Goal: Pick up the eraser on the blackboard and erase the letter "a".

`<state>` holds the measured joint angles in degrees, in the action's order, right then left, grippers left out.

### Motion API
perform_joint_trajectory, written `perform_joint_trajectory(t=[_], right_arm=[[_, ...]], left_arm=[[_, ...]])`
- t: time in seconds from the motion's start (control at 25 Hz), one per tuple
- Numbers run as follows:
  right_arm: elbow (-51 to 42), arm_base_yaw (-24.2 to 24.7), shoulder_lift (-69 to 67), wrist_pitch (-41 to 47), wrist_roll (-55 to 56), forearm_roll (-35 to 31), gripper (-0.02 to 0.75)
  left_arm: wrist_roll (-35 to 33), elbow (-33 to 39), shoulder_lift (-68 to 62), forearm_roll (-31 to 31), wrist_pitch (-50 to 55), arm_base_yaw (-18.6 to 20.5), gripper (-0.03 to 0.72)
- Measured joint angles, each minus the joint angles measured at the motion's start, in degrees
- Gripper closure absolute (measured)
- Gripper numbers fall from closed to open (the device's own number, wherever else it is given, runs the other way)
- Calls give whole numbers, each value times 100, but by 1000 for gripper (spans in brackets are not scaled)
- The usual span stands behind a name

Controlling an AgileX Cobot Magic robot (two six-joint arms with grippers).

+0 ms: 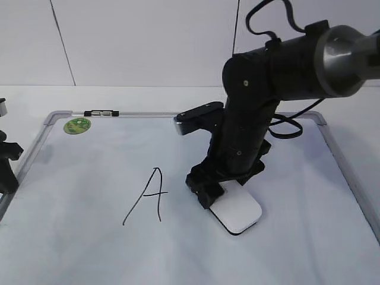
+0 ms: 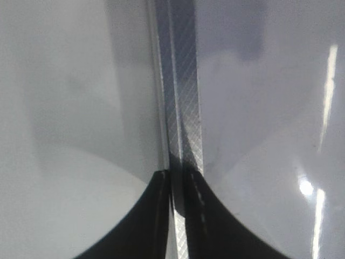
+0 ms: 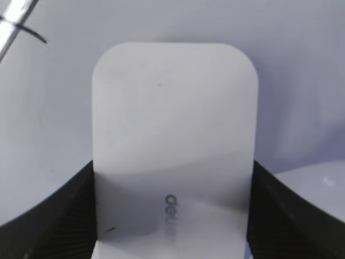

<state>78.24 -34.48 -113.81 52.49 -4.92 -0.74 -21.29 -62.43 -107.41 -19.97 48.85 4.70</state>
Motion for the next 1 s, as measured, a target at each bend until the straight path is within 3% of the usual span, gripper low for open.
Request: perform_joint_trajectory(t=[0.32,0.72,1.0], right_arm=[[-72,995,140,41,163,113,185],[737,1030,1516,1407,185,573,185],[540,1065,1840,1757,459,754,185]], left_arm=[[0,0,0,-12,-10,0,637],[0,0,0,-12,12,0,637],[0,0,0,-12,2,0,637]])
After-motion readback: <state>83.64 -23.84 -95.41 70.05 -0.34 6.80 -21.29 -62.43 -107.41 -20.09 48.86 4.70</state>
